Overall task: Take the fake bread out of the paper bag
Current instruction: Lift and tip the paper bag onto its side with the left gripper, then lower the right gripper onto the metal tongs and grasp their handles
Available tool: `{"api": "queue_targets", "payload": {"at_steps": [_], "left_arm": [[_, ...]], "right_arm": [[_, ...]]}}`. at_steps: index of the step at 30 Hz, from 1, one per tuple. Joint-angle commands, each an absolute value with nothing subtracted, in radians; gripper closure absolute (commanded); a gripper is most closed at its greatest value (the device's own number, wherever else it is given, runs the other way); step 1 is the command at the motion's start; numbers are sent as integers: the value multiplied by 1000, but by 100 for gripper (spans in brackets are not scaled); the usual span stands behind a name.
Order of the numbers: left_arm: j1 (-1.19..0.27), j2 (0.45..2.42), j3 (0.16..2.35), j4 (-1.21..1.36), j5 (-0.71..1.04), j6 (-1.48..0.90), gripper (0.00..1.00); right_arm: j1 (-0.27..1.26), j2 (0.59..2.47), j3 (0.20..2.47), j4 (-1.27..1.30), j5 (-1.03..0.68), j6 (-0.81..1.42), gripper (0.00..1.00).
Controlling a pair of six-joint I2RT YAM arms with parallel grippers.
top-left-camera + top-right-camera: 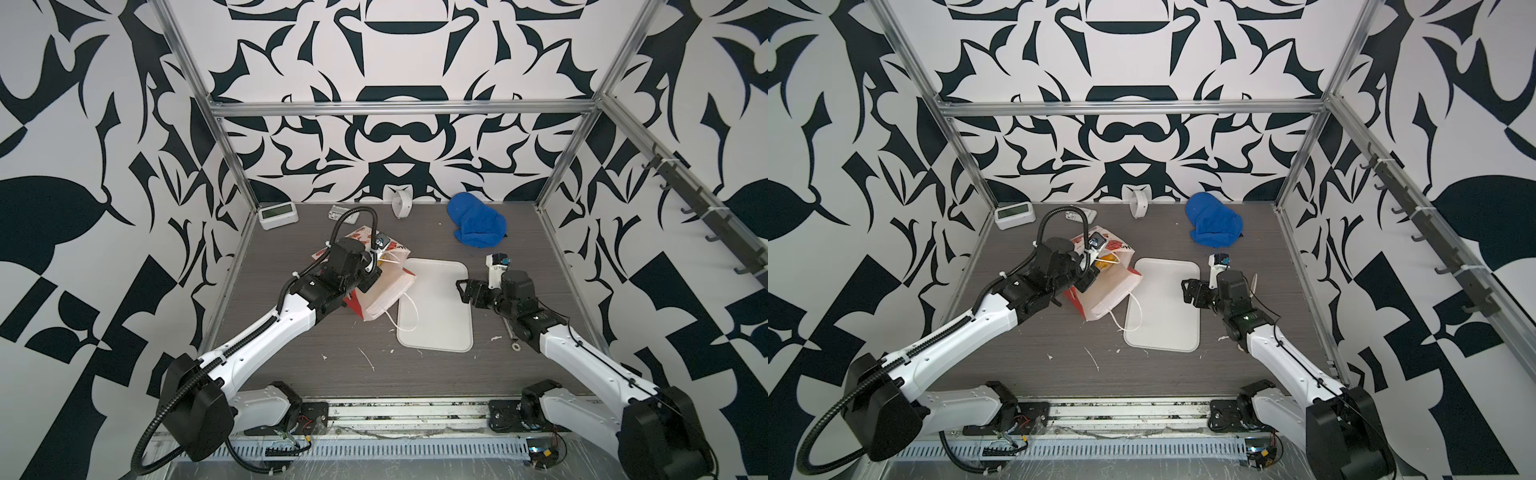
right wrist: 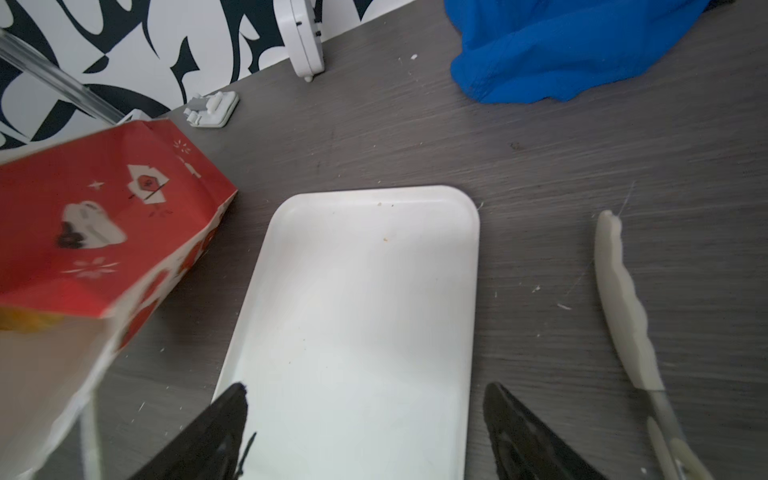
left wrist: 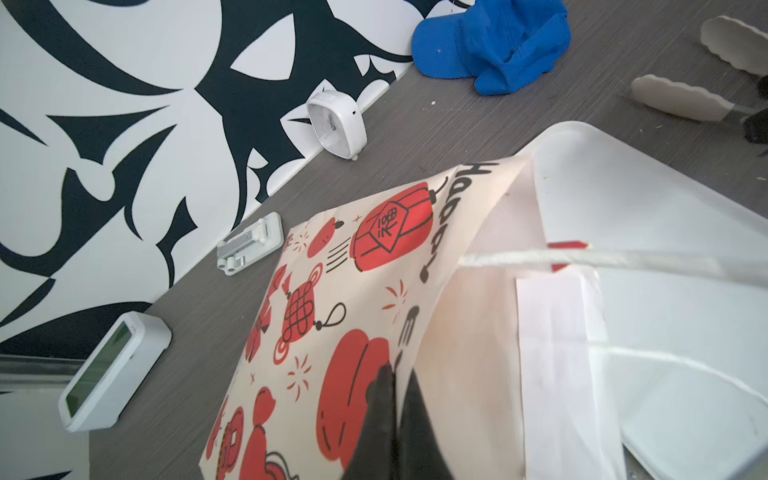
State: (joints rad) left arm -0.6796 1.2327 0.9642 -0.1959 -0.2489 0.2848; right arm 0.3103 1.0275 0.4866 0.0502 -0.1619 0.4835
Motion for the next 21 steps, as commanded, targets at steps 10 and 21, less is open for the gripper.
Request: {"api": "queue_targets", "payload": {"at_steps": [10,21], "left_arm": [[-699,1179,812,-74,-465,195,99],[-698,1232,780,25,-544,199,97]], "right_arm": [[345,1000,434,8,-161,540,10],[344,990,576,-327,138,478,10]]}}
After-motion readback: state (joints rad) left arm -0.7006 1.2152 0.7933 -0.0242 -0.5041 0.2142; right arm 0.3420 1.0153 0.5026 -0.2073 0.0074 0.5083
